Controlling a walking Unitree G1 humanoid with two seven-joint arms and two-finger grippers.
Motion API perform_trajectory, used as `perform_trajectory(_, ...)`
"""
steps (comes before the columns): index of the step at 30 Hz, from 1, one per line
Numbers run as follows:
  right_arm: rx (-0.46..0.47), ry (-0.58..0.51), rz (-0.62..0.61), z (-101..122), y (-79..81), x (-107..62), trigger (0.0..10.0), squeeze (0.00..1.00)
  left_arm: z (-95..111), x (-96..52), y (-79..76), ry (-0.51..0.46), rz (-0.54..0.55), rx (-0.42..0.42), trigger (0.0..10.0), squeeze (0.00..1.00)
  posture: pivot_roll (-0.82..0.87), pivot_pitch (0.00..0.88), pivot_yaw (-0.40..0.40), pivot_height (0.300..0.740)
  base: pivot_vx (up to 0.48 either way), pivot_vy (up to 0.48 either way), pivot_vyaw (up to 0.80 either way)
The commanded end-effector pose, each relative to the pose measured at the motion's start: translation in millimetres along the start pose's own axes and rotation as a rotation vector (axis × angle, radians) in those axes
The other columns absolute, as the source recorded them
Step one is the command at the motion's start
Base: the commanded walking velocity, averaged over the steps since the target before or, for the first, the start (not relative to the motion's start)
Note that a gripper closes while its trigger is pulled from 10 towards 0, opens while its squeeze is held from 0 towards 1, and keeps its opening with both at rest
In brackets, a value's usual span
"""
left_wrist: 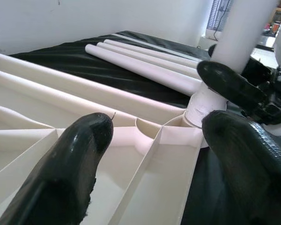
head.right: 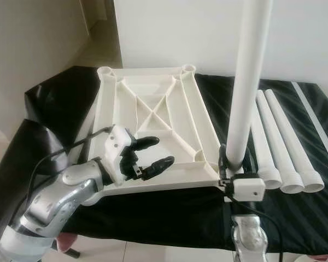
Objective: Building children table
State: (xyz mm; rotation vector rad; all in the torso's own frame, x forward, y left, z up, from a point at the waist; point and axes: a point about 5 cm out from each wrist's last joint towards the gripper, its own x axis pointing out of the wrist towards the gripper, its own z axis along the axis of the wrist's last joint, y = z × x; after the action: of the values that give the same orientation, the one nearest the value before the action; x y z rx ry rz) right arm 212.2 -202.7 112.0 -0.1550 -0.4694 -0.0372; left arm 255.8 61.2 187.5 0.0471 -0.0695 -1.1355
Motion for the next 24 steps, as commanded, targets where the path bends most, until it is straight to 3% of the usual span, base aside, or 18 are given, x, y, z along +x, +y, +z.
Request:
perform_trajectory(1,0.031,0.277,-0.016,-34.0,-2.6,-34.8,10.0,0.0,2.1,0.3,-1.7,-0.001,-0.069,0.003,10.0,0.0,-0.04,0.088,0.047,0.74,0.0,0.0,0.0)
perform_trajectory(8,0.071,0.327,-0.049,-35.7,-7.9,-46.5,10.0,0.0,1.7,-0.1,-1.8,0.002,-0.07,0.001,10.0,0.0,-0.05,0.091,0.054,0.74,0.0,0.0,0.0)
perform_trajectory(13,0.109,0.342,-0.037,-36.5,-12.1,-38.0,10.0,0.0,1.5,0.7,-1.9,0.004,-0.078,-0.001,10.0,0.0,-0.05,0.09,0.062,0.74,0.0,0.0,0.0)
perform_trajectory(18,0.106,0.358,0.096,-34.9,-15.8,-25.9,10.0,0.0,2.0,1.5,-1.3,0.004,-0.082,0.002,10.0,0.0,-0.06,0.089,0.062,0.74,0.0,0.0,0.0)
perform_trajectory(24,0.154,0.381,0.209,-33.0,-16.0,-24.0,10.0,0.0,1.9,1.5,-1.4,0.004,-0.08,0.004,10.0,0.0,-0.05,0.088,0.055,0.74,0.0,0.0,0.0)
